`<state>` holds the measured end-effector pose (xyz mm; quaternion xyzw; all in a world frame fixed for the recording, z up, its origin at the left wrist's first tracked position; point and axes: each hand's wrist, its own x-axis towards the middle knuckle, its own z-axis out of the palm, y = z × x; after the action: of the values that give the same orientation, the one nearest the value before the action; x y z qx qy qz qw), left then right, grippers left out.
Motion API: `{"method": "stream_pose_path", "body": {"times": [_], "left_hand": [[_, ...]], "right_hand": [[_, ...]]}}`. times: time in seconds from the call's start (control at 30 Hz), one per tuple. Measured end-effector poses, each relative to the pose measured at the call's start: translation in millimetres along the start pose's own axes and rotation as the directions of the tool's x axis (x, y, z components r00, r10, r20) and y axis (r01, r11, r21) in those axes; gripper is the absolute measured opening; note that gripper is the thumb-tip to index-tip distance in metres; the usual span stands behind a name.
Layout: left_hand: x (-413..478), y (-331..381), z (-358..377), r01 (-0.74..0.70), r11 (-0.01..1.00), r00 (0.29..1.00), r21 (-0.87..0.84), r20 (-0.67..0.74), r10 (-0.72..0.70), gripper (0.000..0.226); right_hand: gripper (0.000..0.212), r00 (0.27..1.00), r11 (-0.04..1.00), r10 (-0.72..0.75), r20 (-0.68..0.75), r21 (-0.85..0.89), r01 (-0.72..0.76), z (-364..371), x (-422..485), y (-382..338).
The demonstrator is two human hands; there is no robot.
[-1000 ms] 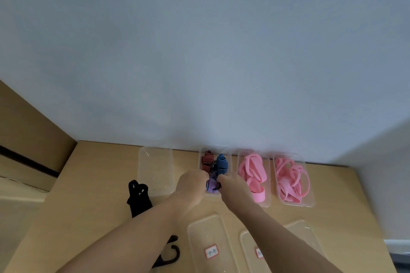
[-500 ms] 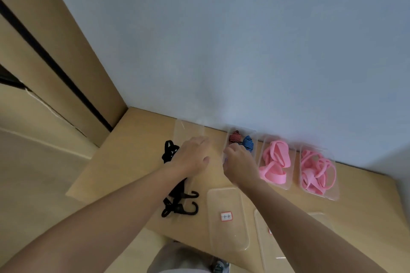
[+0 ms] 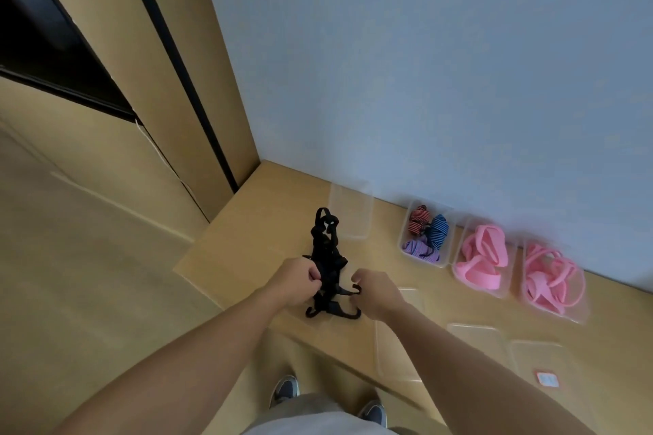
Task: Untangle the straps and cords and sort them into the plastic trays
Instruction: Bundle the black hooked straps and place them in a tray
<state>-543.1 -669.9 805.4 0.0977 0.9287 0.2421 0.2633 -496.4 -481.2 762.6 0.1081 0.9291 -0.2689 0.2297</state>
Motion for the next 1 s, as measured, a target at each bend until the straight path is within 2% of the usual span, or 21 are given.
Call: {"method": "stream_pose_path", "body": {"times": [0.1,0.17,0.27,0.37,0.53,0.67,0.8,0.87,0.93,1.0], "left_hand": [[3,-2,7,0.004,0.999,0.999,-0.032,0.040,-0.003,0.015],[5,-3,10,-0.003,0.998,0.999,-0.057,0.053,0.006,0.022],[6,-6,7,-0.014,0.997,0.999,-0.075,0.042,0.018,0.017],[13,-15,0,0.010,0.990,0.999,-0.139,0.047,-0.003,0.010],[22,-25,-14,0.090,0.911,0.996,-0.401,0.049,-0.077,0.008],[26,-20,-24,0.093,0.882,0.996,-0.463,0.037,-0.086,0.016],[29,-12,-32,0.082,0.842,0.997,-0.534,0.046,-0.068,0.018],[28,-10,-38,0.046,0.831,0.998,-0.554,-0.016,-0.066,0.020],[27,-9,-45,-0.051,0.839,0.991,-0.541,-0.130,-0.024,0.027],[21,-3,-56,-0.224,0.812,0.969,-0.540,-0.212,0.127,0.032]], "right_hand": [[0.041,0.995,0.995,0.067,-0.069,0.073,-0.062,14,-2,-9],[0.031,0.988,0.990,0.094,-0.125,0.114,-0.080,20,-3,-15],[0.013,0.979,0.981,0.107,-0.173,0.177,-0.076,16,-2,-28],[0.014,0.963,0.929,0.150,-0.222,0.365,-0.061,-3,-10,-43],[0.015,0.905,0.803,0.186,-0.382,0.591,0.084,-42,-26,-60],[0.018,0.855,0.761,0.203,-0.477,0.626,0.168,-68,-40,-83],[0.023,0.766,0.756,0.234,-0.599,0.608,0.244,-83,-47,-105],[0.023,0.736,0.744,0.241,-0.633,0.607,0.278,-91,-50,-114],[0.024,0.729,0.718,0.241,-0.641,0.623,0.310,-98,-55,-122],[0.025,0.732,0.709,0.215,-0.646,0.619,0.338,-104,-61,-131]]}}
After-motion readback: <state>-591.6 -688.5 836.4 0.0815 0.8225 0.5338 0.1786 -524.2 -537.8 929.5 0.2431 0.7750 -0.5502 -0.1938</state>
